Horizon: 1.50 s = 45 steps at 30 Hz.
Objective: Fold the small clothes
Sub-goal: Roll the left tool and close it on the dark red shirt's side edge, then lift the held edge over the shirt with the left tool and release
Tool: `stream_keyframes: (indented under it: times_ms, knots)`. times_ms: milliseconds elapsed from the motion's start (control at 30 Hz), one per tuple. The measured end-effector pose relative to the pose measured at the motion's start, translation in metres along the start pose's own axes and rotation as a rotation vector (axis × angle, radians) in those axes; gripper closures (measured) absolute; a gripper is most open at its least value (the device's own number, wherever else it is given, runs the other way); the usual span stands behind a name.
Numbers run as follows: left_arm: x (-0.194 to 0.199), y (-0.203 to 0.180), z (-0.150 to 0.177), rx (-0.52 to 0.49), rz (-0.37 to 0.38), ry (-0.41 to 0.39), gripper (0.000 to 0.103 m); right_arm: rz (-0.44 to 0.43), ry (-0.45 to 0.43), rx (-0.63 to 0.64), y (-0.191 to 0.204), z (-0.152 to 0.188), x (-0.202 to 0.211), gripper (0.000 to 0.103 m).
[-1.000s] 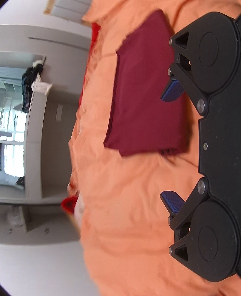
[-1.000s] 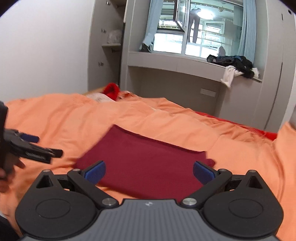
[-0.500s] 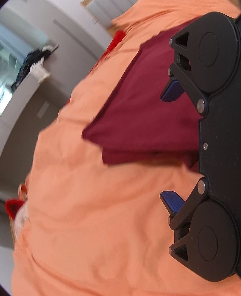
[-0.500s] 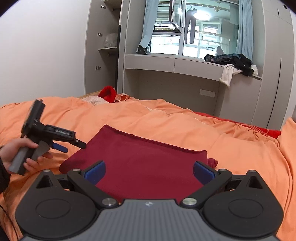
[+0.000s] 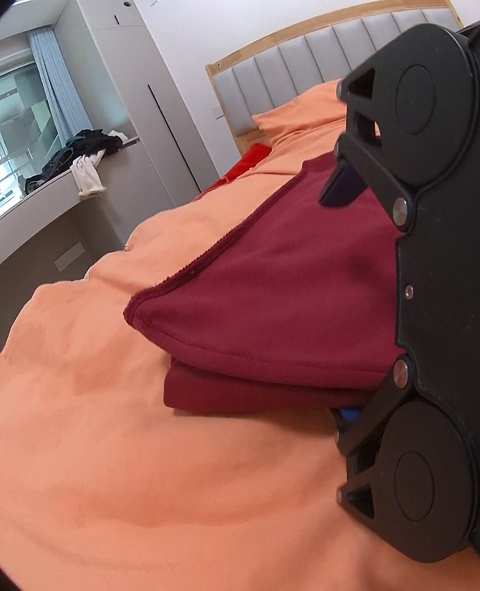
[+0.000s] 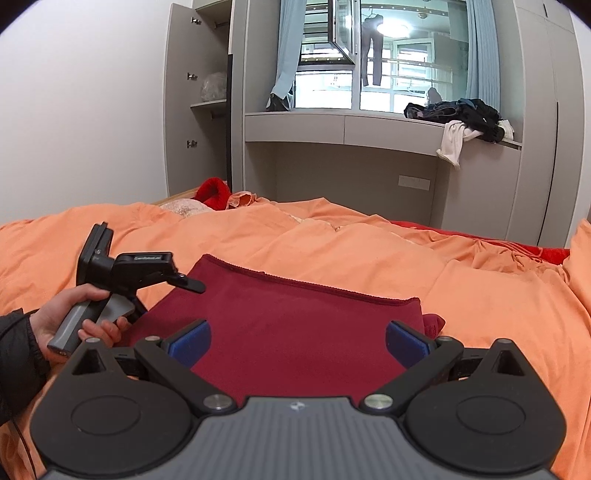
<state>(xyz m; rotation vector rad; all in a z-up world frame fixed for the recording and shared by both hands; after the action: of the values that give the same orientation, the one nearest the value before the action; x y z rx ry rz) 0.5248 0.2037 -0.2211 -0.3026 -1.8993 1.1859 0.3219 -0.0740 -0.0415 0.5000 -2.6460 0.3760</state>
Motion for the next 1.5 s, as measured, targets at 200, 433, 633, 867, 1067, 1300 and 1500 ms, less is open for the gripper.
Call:
stream_keyframes:
  times_ms: [200,433,633,867,1067,1300,1500]
  knots:
    - [0.005,-0.007,-0.003,-0.059,-0.024,-0.032,0.086,-0.003,0.014,0.037,0.008,-0.001,-0.008,0.000]
    - [0.023,-0.029,0.003,-0.092,0.024,-0.098,0.086,-0.093,0.086,0.144,0.035,-0.022,-0.079,0.006]
    - [0.034,-0.049,0.012,-0.172,0.003,-0.116,0.086,-0.091,0.311,0.185,0.029,-0.046,-0.212,0.090]
    - [0.043,-0.053,0.014,-0.199,0.049,-0.109,0.086,-0.080,0.491,-0.079,-0.011,-0.044,-0.317,0.099]
    - [0.043,-0.054,0.015,-0.205,0.036,-0.109,0.086,-0.131,0.427,-0.092,-0.006,-0.047,-0.286,0.099]
    - [0.042,-0.057,0.019,-0.204,0.046,-0.103,0.086,-0.155,0.473,-0.034,0.020,-0.024,-0.277,0.099]
    - [0.044,-0.066,0.023,-0.242,0.026,-0.116,0.086,-0.193,0.393,-0.076,0.024,-0.026,-0.220,0.099]
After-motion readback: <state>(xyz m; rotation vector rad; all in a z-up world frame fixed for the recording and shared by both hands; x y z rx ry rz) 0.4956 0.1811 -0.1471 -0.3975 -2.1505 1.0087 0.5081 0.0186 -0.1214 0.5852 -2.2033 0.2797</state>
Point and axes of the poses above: each gripper's, at about its wrist camera, not at the fingertips, and x roughly against the way its jaws point, y to its left, z to its underside, the point moved 1 cm from there along -x, roughly the way its jaws point, and after that the axes turned 13 degrees about x, right-handed, at the moved point
